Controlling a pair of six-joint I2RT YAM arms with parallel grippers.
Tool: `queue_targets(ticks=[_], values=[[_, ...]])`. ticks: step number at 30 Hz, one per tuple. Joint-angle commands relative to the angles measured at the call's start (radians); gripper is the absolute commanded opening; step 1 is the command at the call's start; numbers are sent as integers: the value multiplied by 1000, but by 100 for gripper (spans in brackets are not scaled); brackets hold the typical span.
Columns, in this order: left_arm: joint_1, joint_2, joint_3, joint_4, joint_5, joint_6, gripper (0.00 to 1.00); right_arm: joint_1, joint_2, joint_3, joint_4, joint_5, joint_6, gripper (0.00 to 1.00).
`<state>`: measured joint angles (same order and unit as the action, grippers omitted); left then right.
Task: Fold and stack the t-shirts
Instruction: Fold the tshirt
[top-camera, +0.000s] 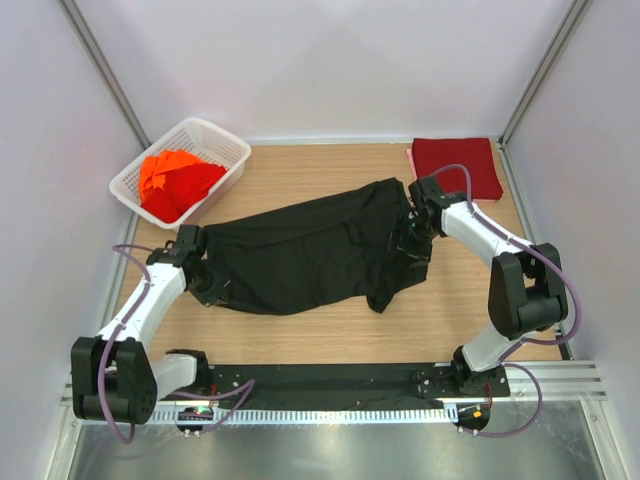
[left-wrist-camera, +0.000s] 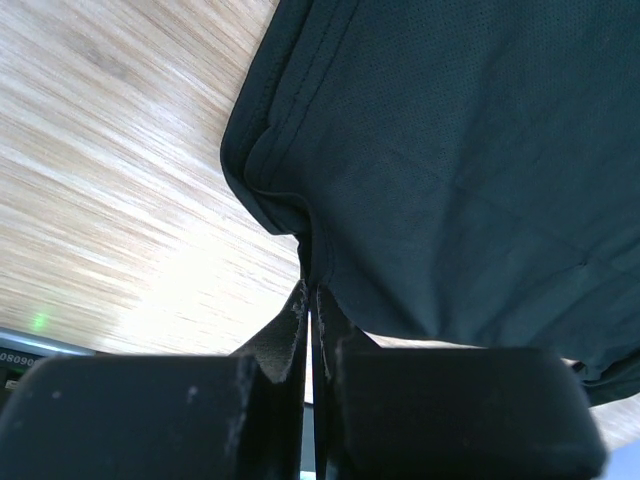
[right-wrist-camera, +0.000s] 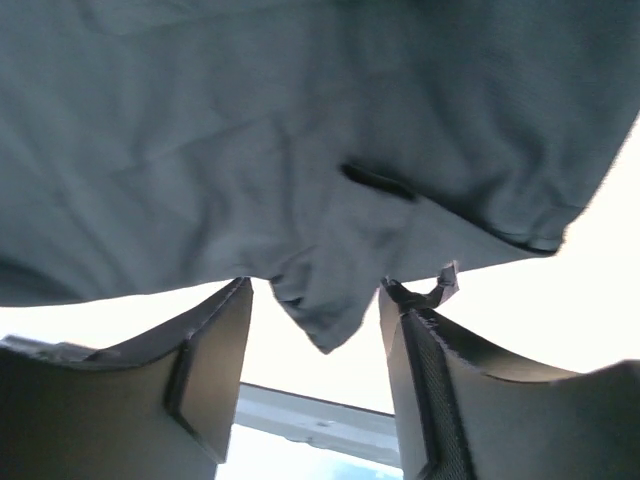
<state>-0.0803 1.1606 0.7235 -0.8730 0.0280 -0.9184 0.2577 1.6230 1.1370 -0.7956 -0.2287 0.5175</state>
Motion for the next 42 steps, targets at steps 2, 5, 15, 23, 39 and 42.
queue_targets(ticks=[2,5,15,23,39,42], values=[[-1,7,39,25,15,36,0,-3,-14,0,-39,110,-134,63],[1,10,34,26,19,42,0,-8,14,-19,-10,131,-165,62],[-1,36,33,35,41,50,0,-9,124,-34,98,68,-157,47],[1,47,31,43,49,52,0,-8,167,-33,125,46,-154,43],[1,44,24,17,35,26,0,-9,31,17,-40,123,-108,10],[-1,34,16,-1,18,-9,0,-9,-33,15,-117,160,-86,1]])
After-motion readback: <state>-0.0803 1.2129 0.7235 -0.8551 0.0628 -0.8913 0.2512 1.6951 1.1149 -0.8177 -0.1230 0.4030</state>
